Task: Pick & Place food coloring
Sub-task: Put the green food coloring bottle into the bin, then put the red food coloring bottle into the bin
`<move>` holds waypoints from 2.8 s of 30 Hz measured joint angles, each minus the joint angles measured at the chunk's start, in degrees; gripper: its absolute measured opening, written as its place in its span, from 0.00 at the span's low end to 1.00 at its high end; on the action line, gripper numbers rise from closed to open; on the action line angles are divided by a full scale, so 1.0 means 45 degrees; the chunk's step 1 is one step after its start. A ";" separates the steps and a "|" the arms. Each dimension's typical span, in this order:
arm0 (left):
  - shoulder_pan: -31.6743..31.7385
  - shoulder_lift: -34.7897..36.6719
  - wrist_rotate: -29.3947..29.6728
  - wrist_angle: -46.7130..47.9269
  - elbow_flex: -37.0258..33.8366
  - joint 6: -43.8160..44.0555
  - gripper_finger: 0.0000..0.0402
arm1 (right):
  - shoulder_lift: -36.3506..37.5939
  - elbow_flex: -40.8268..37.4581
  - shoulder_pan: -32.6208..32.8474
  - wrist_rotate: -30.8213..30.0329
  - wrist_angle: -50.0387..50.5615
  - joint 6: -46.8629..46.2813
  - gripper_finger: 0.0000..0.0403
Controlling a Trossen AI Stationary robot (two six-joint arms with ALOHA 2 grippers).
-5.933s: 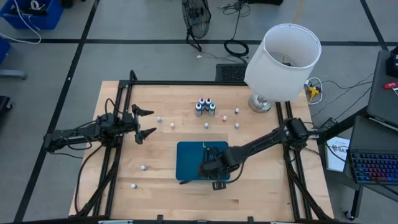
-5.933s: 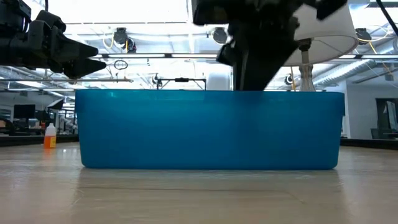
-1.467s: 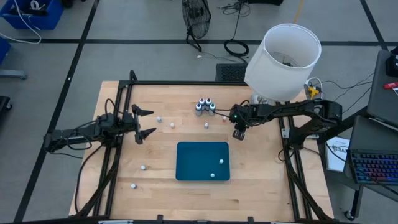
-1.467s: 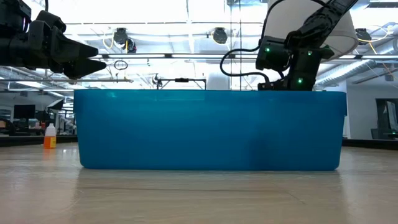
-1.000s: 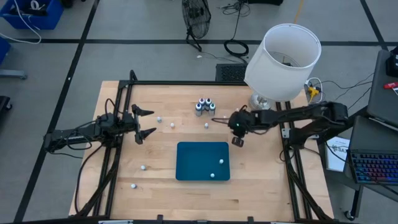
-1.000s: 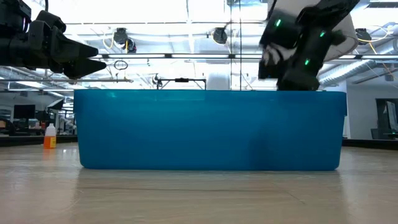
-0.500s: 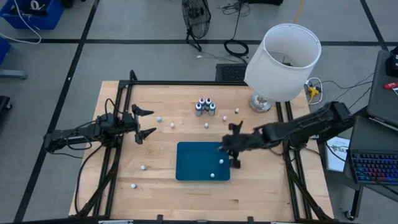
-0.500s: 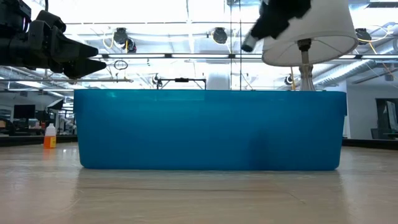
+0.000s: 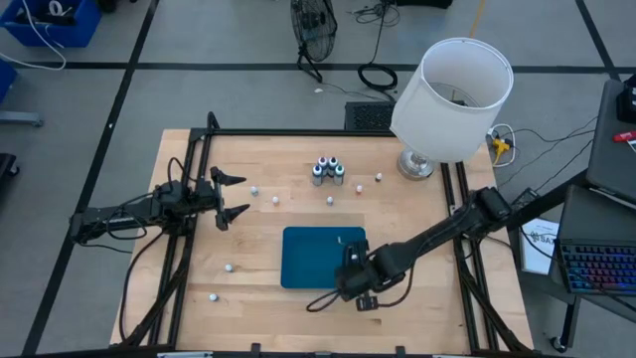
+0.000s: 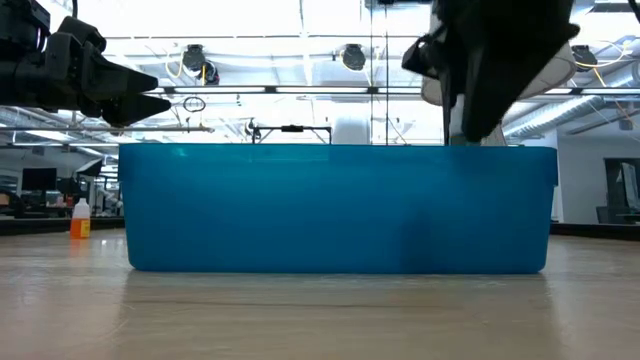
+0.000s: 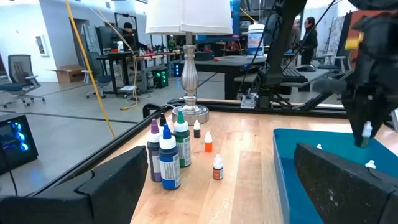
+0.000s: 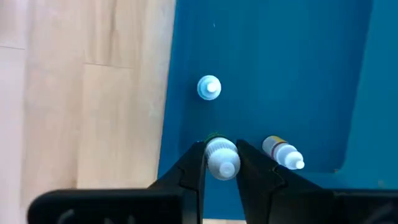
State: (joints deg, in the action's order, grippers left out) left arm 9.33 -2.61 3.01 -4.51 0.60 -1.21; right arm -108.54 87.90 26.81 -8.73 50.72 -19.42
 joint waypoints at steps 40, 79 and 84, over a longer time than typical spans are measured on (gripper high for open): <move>0.0002 -0.0003 0.0004 -0.0004 0.0000 0.0000 0.99 | -0.0887 -0.1611 -0.1302 0.1627 -0.2381 0.1137 0.17; 0.0002 0.0000 0.0000 -0.0005 0.0000 0.0000 0.99 | 0.5277 -0.3368 -0.7695 -0.2033 0.0700 0.0860 0.53; 0.0000 0.0000 0.0000 -0.0002 0.0000 0.0000 0.99 | 0.5272 -0.5744 -0.9588 -0.0984 -0.2047 0.1271 0.53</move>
State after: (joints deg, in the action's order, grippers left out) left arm 9.33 -2.61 3.01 -4.52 0.60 -1.21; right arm -84.82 62.05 -16.34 -13.16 41.51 -13.70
